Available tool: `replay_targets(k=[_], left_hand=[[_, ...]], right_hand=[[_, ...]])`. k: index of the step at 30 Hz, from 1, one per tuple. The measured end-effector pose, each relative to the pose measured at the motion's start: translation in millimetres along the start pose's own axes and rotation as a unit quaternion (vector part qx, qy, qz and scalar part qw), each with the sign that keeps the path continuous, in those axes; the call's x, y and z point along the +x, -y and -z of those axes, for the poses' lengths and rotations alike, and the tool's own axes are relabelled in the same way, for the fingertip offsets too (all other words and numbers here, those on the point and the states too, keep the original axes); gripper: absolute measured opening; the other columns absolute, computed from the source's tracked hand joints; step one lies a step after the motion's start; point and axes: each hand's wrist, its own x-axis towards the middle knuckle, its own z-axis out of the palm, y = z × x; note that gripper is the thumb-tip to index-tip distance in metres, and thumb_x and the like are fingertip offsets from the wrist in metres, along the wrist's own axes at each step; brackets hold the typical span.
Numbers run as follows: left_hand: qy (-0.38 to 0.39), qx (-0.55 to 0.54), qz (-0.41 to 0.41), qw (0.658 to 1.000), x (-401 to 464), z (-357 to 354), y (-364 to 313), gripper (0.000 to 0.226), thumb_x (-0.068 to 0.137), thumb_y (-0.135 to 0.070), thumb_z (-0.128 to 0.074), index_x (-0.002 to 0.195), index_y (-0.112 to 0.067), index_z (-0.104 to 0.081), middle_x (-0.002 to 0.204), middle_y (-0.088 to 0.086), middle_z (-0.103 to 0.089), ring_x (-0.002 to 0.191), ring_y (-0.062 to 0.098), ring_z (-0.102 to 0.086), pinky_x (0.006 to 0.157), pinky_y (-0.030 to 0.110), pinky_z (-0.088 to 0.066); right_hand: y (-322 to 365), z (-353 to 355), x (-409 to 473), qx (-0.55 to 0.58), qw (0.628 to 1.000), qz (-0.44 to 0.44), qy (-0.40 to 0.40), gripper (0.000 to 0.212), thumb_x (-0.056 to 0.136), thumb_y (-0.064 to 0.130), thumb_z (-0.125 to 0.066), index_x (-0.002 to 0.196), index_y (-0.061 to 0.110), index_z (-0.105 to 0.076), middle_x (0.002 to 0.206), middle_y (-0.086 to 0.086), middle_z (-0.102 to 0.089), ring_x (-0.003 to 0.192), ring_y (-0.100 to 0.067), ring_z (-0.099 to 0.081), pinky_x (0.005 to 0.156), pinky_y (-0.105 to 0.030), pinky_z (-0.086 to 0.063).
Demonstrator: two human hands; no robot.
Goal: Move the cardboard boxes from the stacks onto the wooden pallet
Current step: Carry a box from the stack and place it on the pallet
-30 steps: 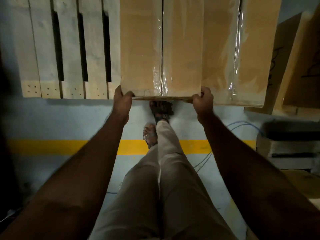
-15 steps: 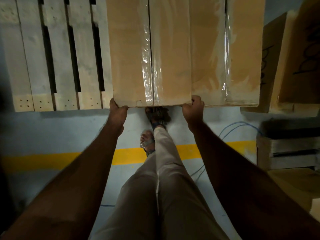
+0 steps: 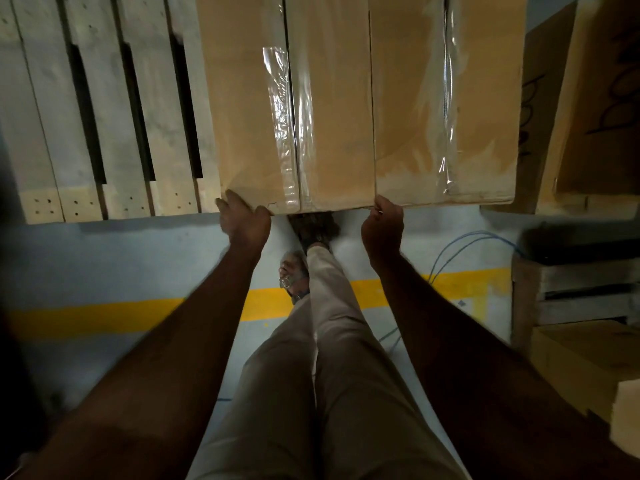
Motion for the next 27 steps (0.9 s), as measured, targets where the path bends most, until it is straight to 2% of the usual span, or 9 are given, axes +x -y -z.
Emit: replay_targets(k=[2, 3, 5, 8, 10, 12, 15, 22, 27], left_hand=[[0.026, 0.046, 0.003, 0.999, -2, -2, -2, 0.080, 0.083, -0.025, -0.060, 0.151, -0.002, -0.024, 0.159, 0.028, -0.016, 0.140, 0.051, -0.026, 0.116, 0.056, -0.030], [0.039, 0.054, 0.007, 0.998, -1, -2, -2, 0.080, 0.085, -0.024, -0.061, 0.152, -0.003, -0.022, 0.161, 0.028, -0.011, 0.142, 0.051, -0.023, 0.117, 0.056, -0.028], [0.065, 0.028, 0.022, 0.997, 7, 0, 3, 0.083, 0.077, -0.032, -0.064, 0.148, -0.008, -0.029, 0.160, 0.026, -0.016, 0.140, 0.049, -0.028, 0.115, 0.056, -0.032], [0.061, -0.035, 0.044, 0.997, 25, 4, 15, 0.083, 0.061, -0.044, -0.060, 0.135, -0.009, -0.045, 0.145, 0.021, -0.040, 0.125, 0.042, -0.047, 0.105, 0.052, -0.046], [0.079, -0.053, 0.025, 0.995, -12, 29, -20, 0.062, 0.081, -0.026, -0.064, 0.136, -0.006, -0.045, 0.139, 0.016, -0.045, 0.120, 0.034, -0.051, 0.097, 0.036, -0.050], [0.107, -0.073, -0.014, 0.992, -41, 46, -43, 0.060, 0.096, -0.013, -0.058, 0.149, -0.005, -0.033, 0.140, 0.005, -0.044, 0.120, 0.023, -0.049, 0.089, 0.022, -0.046], [0.137, -0.085, -0.062, 0.985, -82, 73, -65, 0.066, 0.102, -0.019, -0.053, 0.158, -0.007, -0.019, 0.157, 0.009, -0.034, 0.140, 0.023, -0.038, 0.106, 0.026, -0.036], [0.150, -0.199, -0.136, 0.959, -195, 150, -118, 0.040, 0.101, -0.025, -0.055, 0.140, -0.014, -0.051, 0.137, 0.005, -0.057, 0.125, 0.017, -0.053, 0.113, 0.042, -0.041], [0.228, -0.186, -0.237, 0.926, -269, 169, -168, 0.039, 0.101, -0.025, -0.057, 0.138, -0.014, -0.054, 0.135, 0.006, -0.060, 0.125, 0.018, -0.055, 0.111, 0.040, -0.042]], right_hand=[[-5, -3, -3, 0.007, 0.999, -0.004, 0.035, 0.032, 0.071, 0.006, -0.021, 0.068, 0.000, -0.053, 0.066, -0.008, -0.041, 0.064, -0.034, -0.049, 0.063, -0.021, -0.016], [-8, -3, -3, 0.009, 0.998, -0.016, 0.055, 0.042, 0.071, 0.006, -0.022, 0.072, -0.012, -0.060, 0.064, -0.017, -0.051, 0.068, -0.041, -0.057, 0.062, -0.025, -0.025], [-6, 4, -1, 0.015, 0.993, -0.056, 0.099, 0.051, 0.072, 0.005, -0.026, 0.095, -0.021, -0.063, 0.085, -0.033, -0.064, 0.086, -0.049, -0.060, 0.071, -0.036, -0.046], [5, 23, 2, 0.032, 0.981, -0.144, 0.122, 0.054, 0.077, 0.003, -0.046, 0.129, -0.013, -0.054, 0.117, -0.032, -0.059, 0.113, -0.043, -0.052, 0.095, -0.037, -0.042], [16, 37, 5, 0.055, 0.978, -0.153, 0.128, 0.056, 0.083, -0.002, -0.058, 0.138, -0.007, -0.049, 0.121, -0.027, -0.057, 0.117, -0.042, -0.050, 0.101, -0.040, -0.042], [35, 56, 8, 0.087, 0.971, -0.163, 0.152, 0.058, 0.087, 0.002, -0.061, 0.143, 0.001, -0.046, 0.122, -0.019, -0.054, 0.120, -0.036, -0.050, 0.103, -0.036, -0.041], [68, 87, 10, 0.153, 0.954, -0.193, 0.174, 0.051, 0.092, 0.007, -0.061, 0.142, 0.007, -0.049, 0.133, -0.013, -0.054, 0.117, -0.022, -0.056, 0.101, -0.029, -0.045], [156, 206, 3, 0.213, 0.970, -0.089, 0.075, 0.035, 0.090, -0.001, -0.061, 0.126, -0.001, -0.061, 0.109, -0.005, -0.062, 0.092, -0.011, -0.058, 0.077, -0.003, -0.042], [187, 297, -9, 0.233, 0.972, -0.001, 0.034, 0.027, 0.093, 0.006, -0.063, 0.120, 0.004, -0.066, 0.101, -0.001, -0.067, 0.088, -0.002, -0.061, 0.079, -0.012, -0.047]])
